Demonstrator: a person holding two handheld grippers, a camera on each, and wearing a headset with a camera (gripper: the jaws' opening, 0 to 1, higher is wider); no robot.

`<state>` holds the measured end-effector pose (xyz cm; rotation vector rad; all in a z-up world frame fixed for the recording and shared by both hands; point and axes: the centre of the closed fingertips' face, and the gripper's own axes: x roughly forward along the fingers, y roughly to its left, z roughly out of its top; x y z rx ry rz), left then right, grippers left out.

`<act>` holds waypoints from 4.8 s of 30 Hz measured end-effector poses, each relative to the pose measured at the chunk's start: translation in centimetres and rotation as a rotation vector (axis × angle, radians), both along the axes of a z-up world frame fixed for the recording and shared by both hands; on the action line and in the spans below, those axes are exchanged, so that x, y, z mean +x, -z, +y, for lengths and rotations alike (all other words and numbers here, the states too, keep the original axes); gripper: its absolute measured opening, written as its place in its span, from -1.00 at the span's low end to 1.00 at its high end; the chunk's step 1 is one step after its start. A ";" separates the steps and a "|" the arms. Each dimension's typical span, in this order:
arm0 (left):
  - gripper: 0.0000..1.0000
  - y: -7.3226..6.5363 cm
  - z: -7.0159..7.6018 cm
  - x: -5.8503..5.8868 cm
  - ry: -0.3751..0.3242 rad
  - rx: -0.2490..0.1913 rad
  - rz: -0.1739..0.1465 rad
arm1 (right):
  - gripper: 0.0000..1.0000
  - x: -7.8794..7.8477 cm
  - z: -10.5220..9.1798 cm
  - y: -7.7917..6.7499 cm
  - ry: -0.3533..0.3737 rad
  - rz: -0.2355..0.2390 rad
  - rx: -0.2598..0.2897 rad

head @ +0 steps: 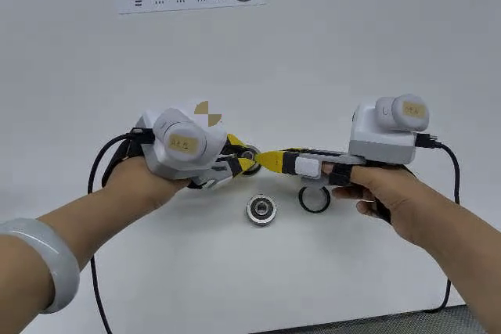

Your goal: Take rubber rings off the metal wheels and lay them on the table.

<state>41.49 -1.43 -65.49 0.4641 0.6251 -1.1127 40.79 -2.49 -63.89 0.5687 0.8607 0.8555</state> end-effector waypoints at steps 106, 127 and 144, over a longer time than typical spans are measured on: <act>-0.74 0.0 -0.1 -0.1 -0.009 -0.026 0.010 | -0.97 0.0 0.1 1.2 -0.072 0.062 -0.063; -0.74 0.0 0.0 0.0 -0.003 -0.026 0.012 | -0.97 -0.3 1.1 0.0 -0.078 0.062 -0.022; -0.68 -0.6 0.0 0.0 0.021 -0.053 -0.021 | -0.97 -0.2 1.0 0.5 -0.057 0.072 -0.021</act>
